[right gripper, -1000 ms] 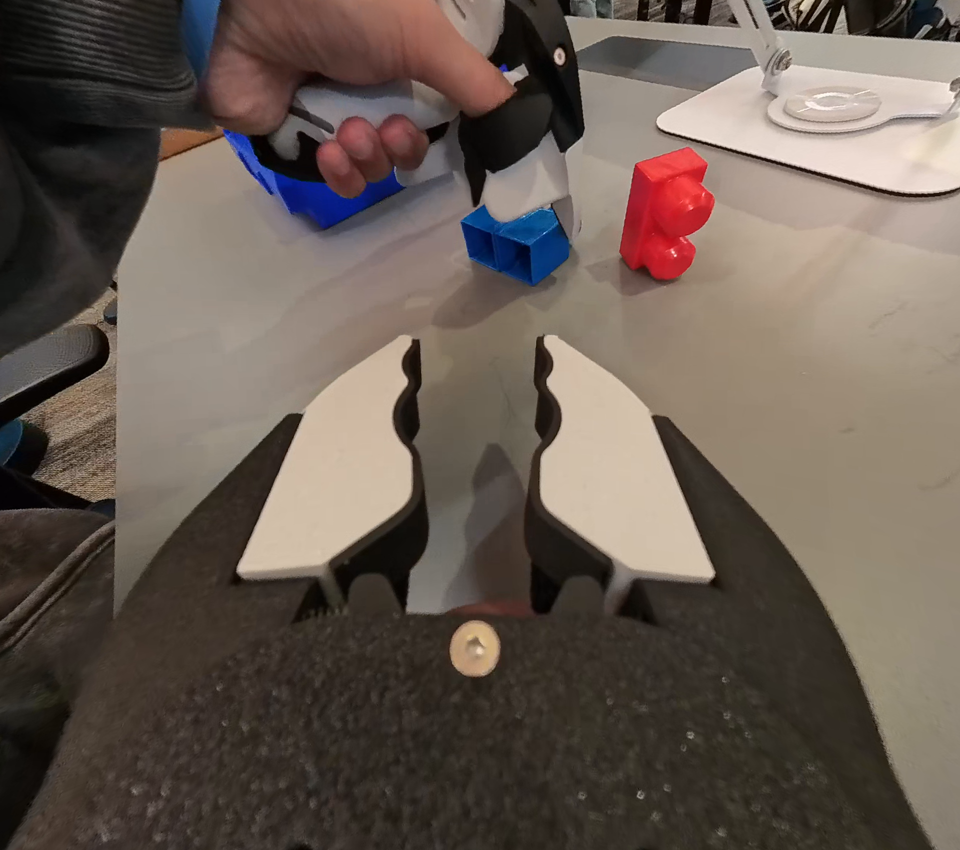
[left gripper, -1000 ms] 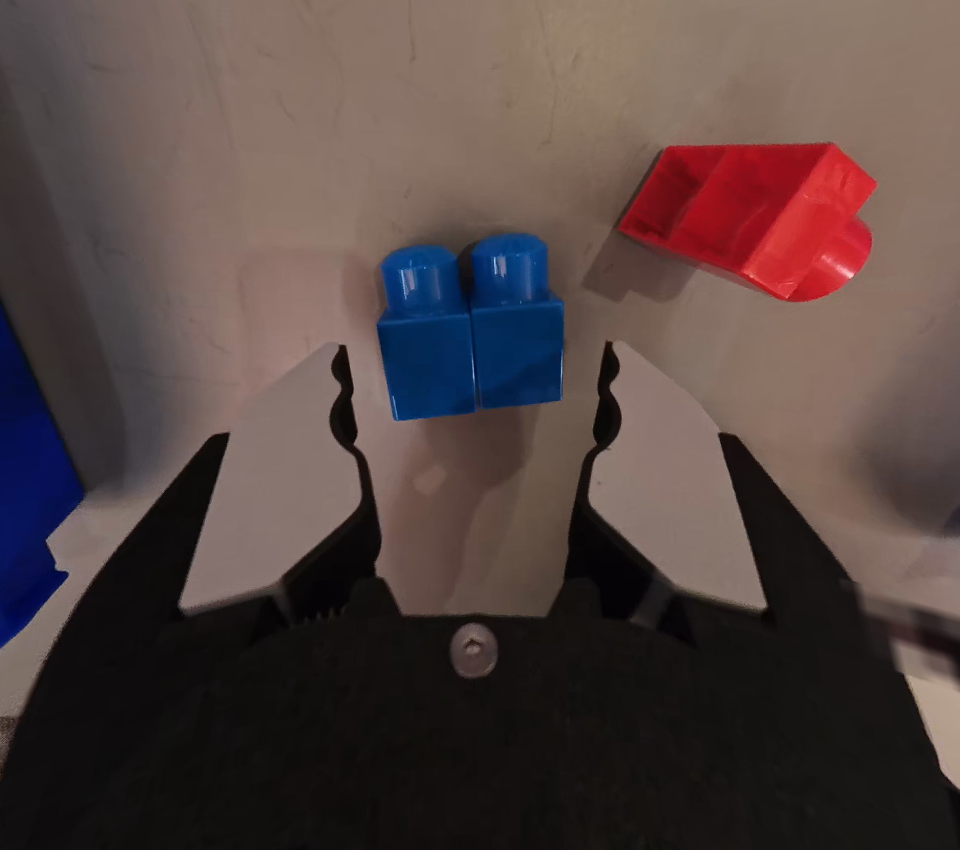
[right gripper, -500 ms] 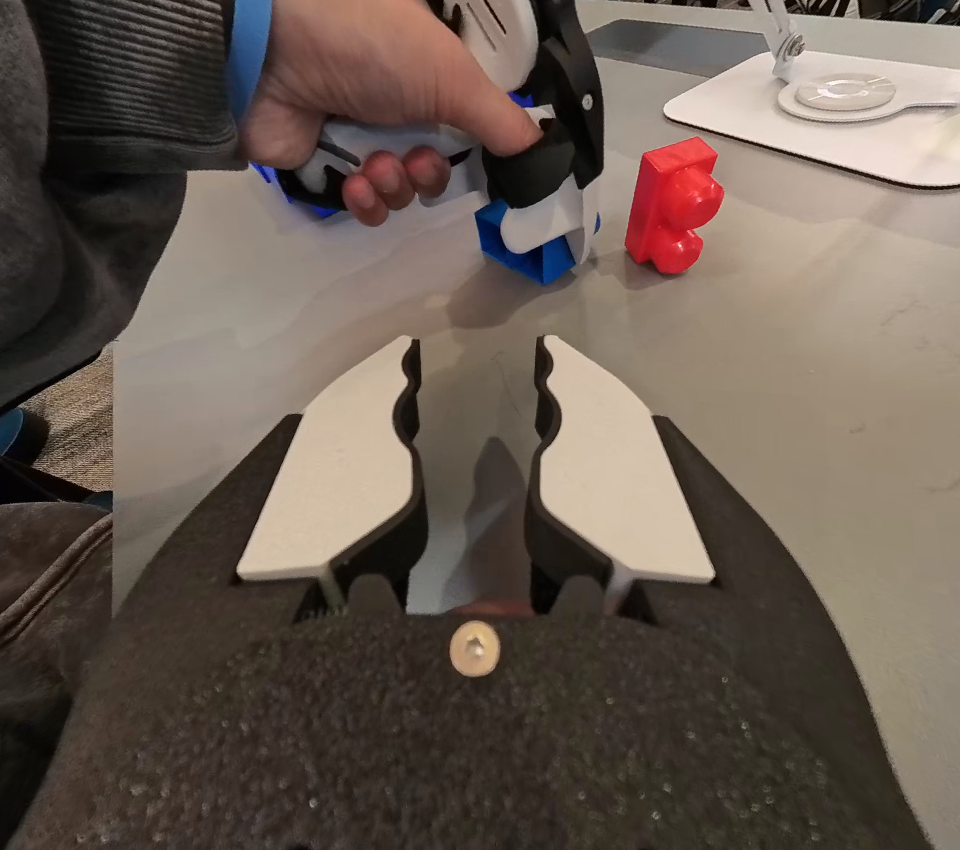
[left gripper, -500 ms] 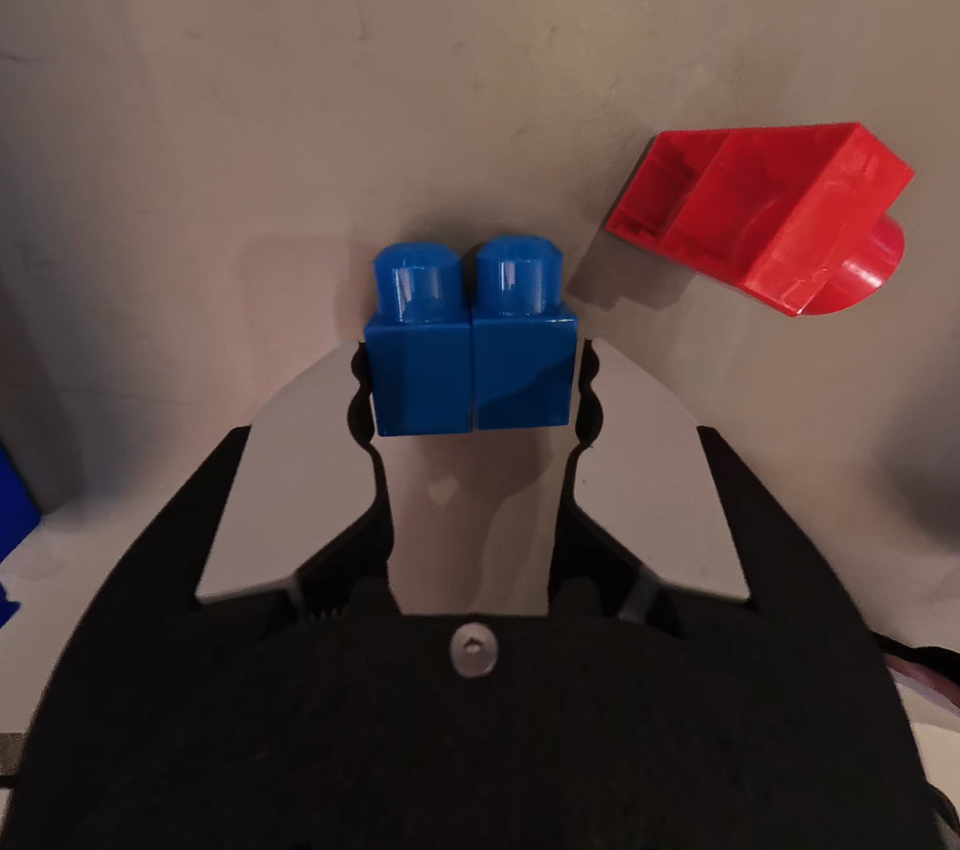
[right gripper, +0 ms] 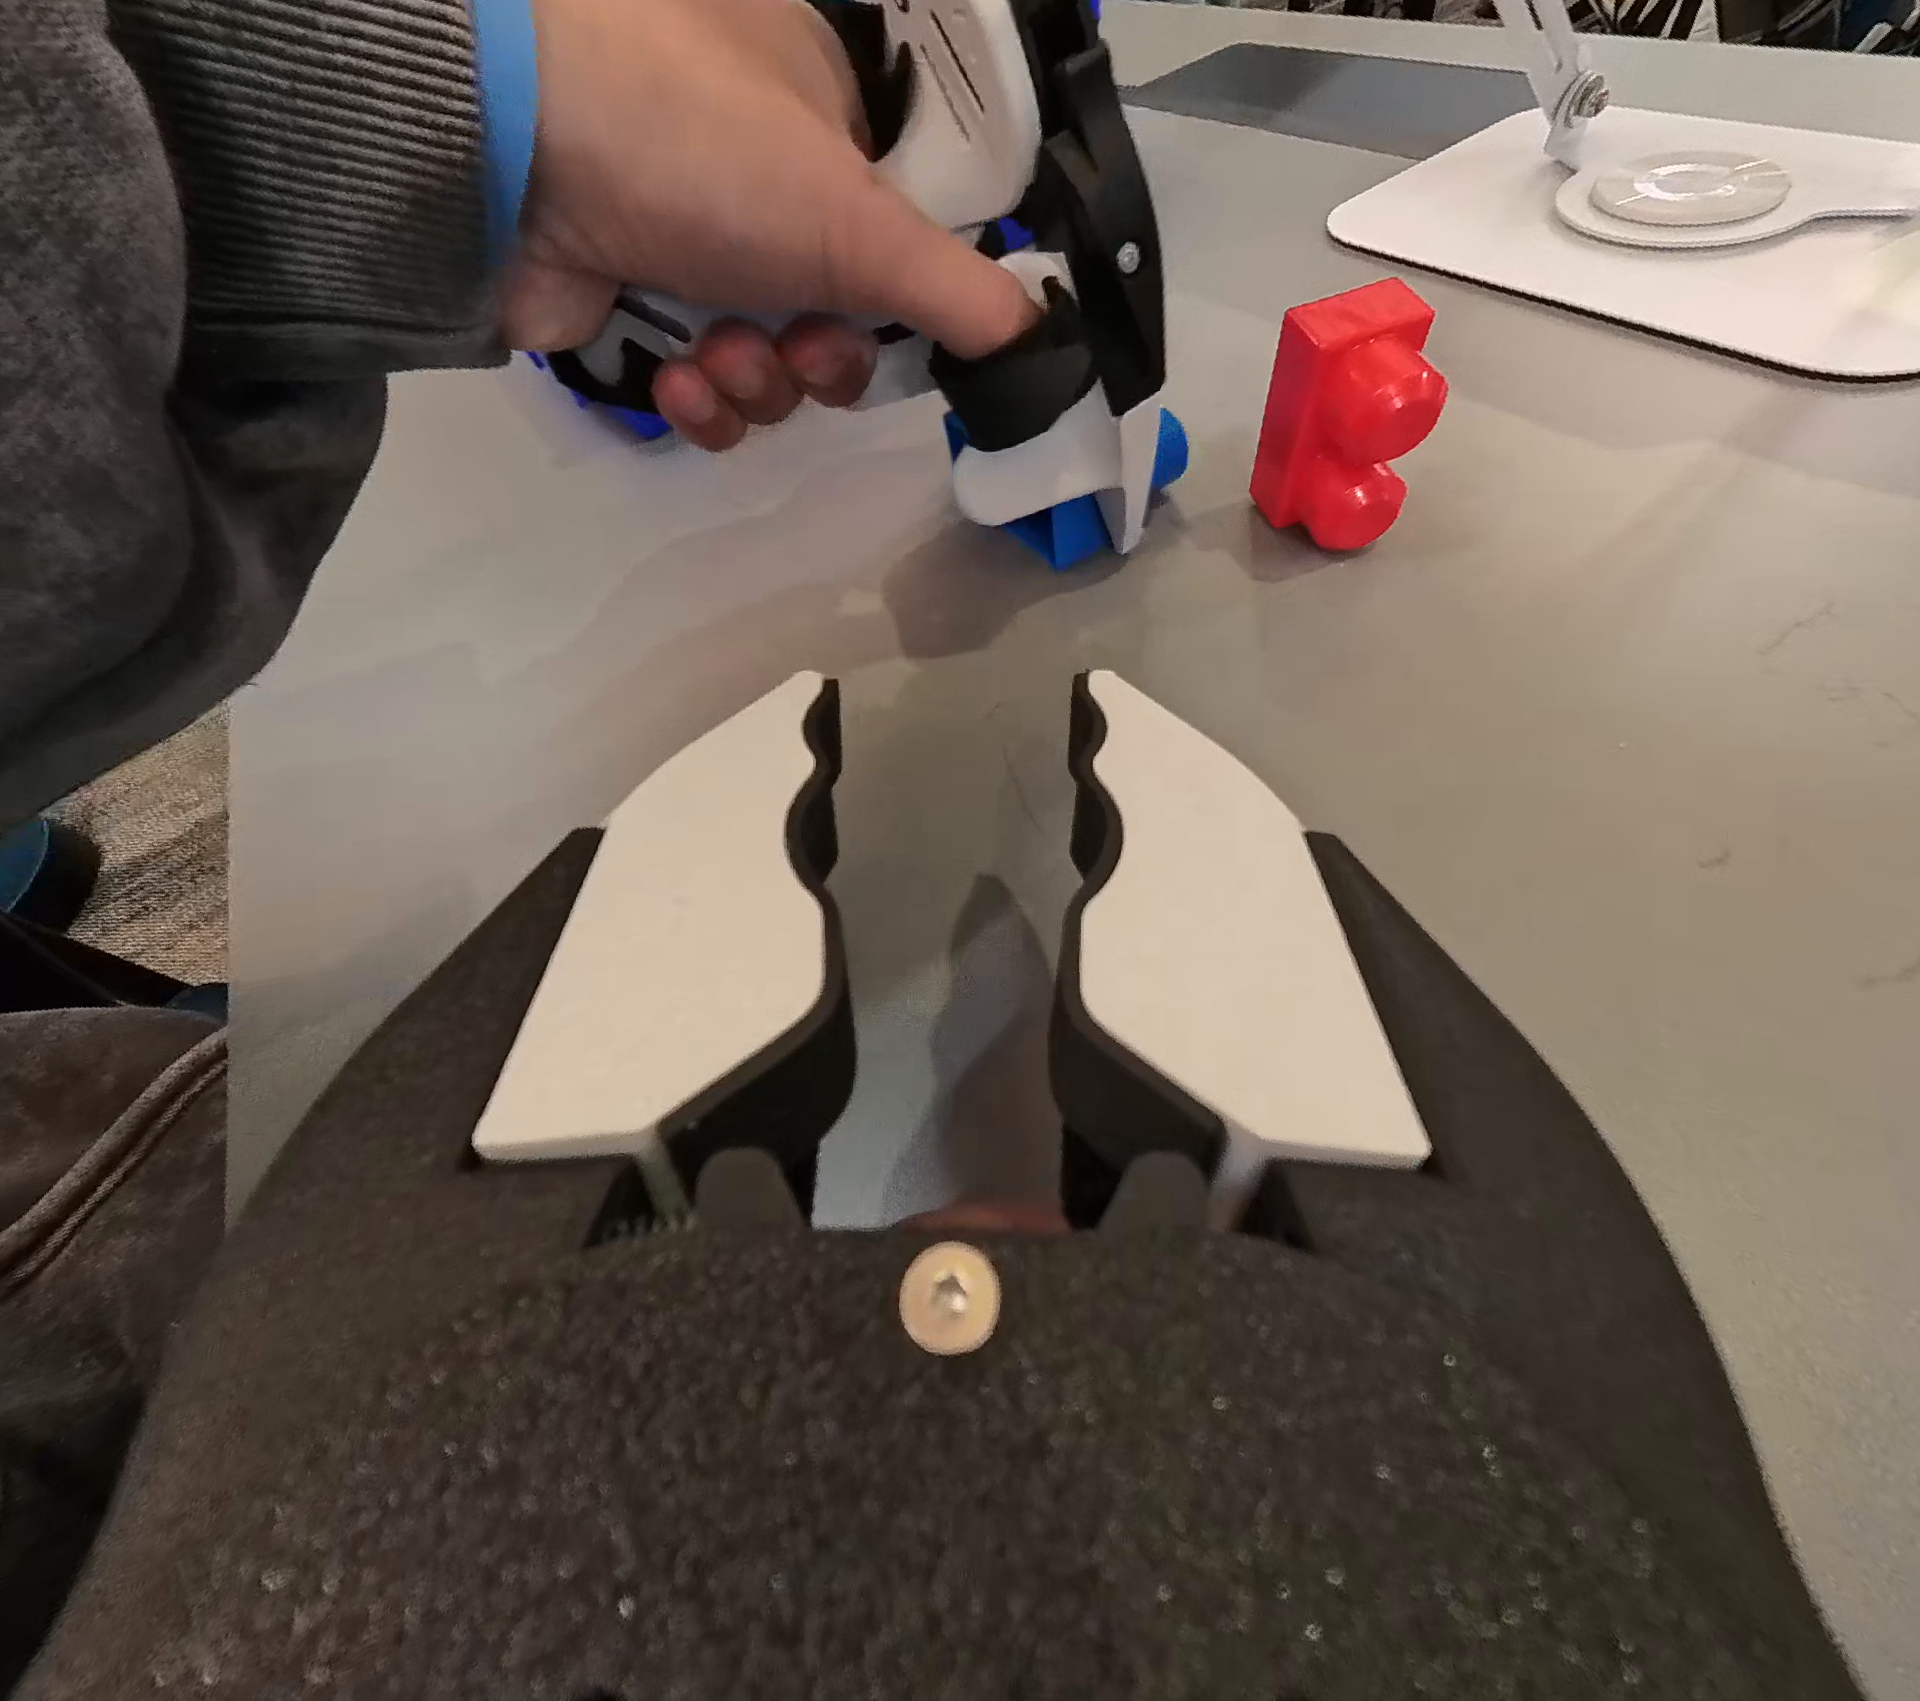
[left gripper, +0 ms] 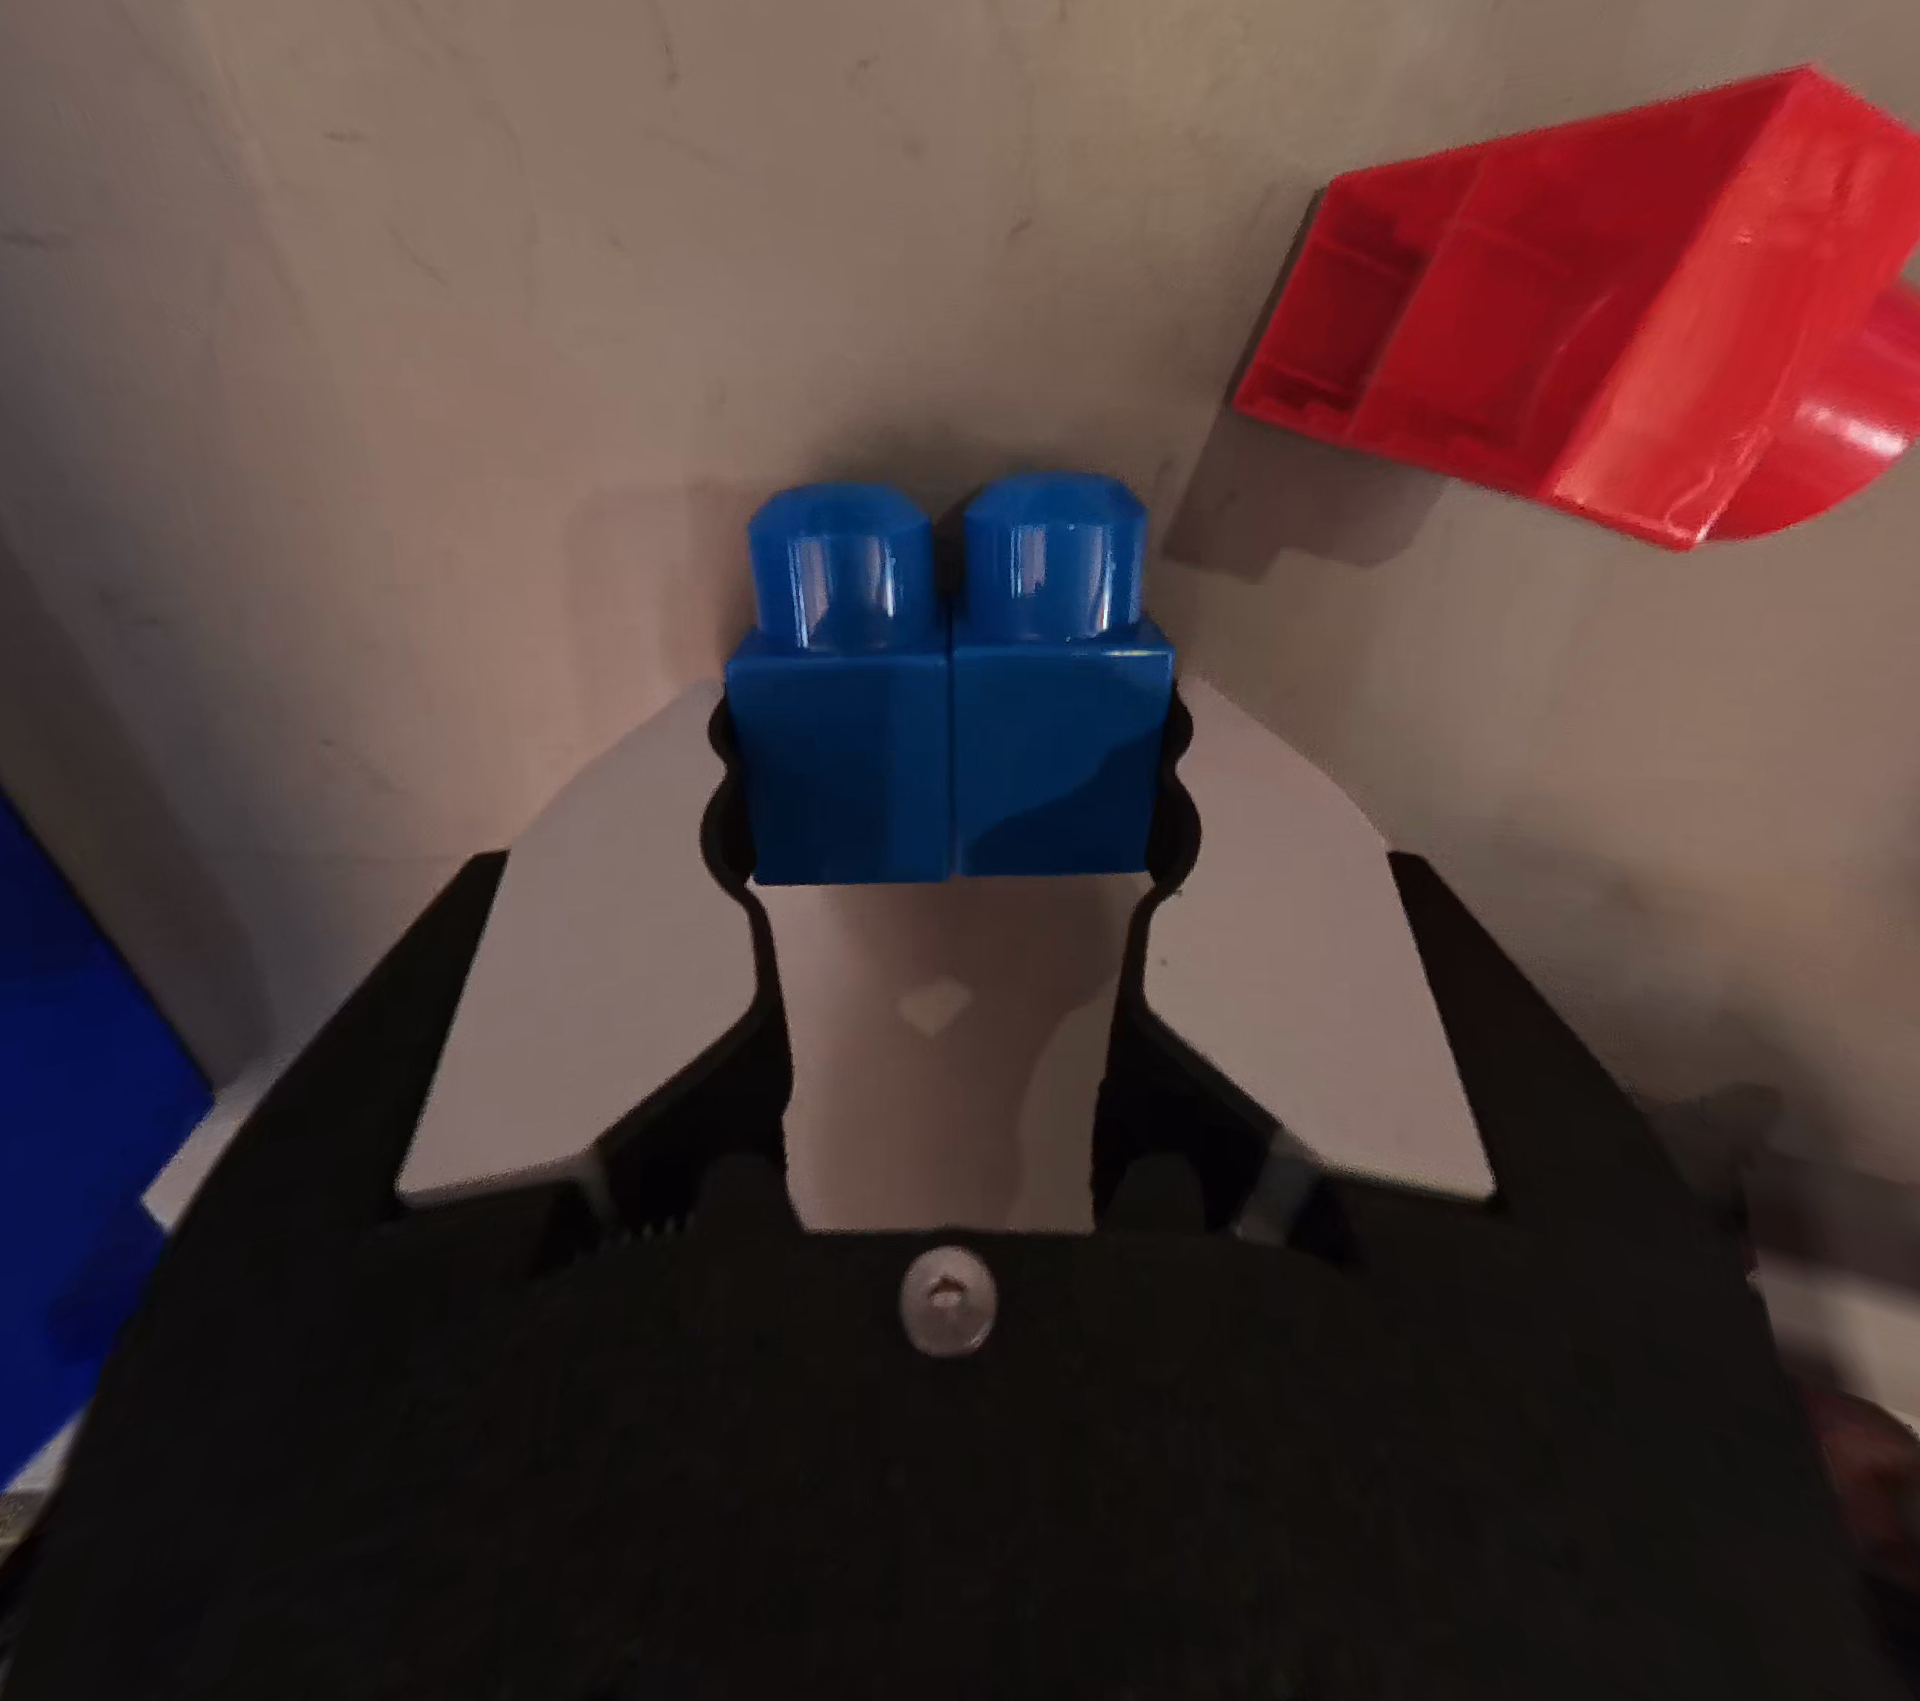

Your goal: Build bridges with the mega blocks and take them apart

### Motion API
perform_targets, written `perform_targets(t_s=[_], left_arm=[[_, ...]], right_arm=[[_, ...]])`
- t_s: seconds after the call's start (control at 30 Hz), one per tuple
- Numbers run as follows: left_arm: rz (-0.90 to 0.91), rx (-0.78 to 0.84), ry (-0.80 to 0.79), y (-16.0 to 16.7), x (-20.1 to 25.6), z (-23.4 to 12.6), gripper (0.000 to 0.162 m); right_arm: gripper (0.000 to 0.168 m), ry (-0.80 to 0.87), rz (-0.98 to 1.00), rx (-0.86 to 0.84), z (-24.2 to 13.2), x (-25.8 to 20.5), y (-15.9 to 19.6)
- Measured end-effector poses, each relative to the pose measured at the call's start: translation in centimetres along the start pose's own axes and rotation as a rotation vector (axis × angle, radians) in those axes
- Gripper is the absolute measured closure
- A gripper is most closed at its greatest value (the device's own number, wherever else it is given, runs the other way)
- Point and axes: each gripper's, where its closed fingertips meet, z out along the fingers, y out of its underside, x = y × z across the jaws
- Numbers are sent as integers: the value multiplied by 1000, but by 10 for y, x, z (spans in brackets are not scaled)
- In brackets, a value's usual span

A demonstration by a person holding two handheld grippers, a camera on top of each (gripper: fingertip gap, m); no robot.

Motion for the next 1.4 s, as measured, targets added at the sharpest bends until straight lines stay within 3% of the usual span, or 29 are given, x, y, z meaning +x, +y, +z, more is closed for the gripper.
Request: perform_targets(t_s=[0.2, 0.5, 0.67, 0.87, 0.97, 1.1, 1.27, 1.4], left_arm=[[195, 119, 50, -3, -10, -17, 88], [522, 659, 108, 14, -24, -80, 88], [595, 869, 187, 38, -16, -87, 88], [567, 945, 395, 52, -16, -90, 88], [581, 957, 444, 60, -17, -94, 88], [638, 970, 424, 66, -17, -104, 88], [649, 1007, 489, 73, -17, -121, 88], [653, 1009, 535, 79, -19, -123, 88]], right_arm=[[126, 1, 5, 13, -1, 1, -1], [126, 14, 13, 38, -4, 4, -5], [123, 30, 2, 56, -4, 5, -8], [115, 0, 14, 7, -8, 2, -29], [113, 31, -100, -154, -10, 12, -51], [110, 180, -321, -362, 14, 57, -66], [117, 181, -244, -287, 63, 95, -49], [113, 201, -230, -365, 87, 118, -21]])
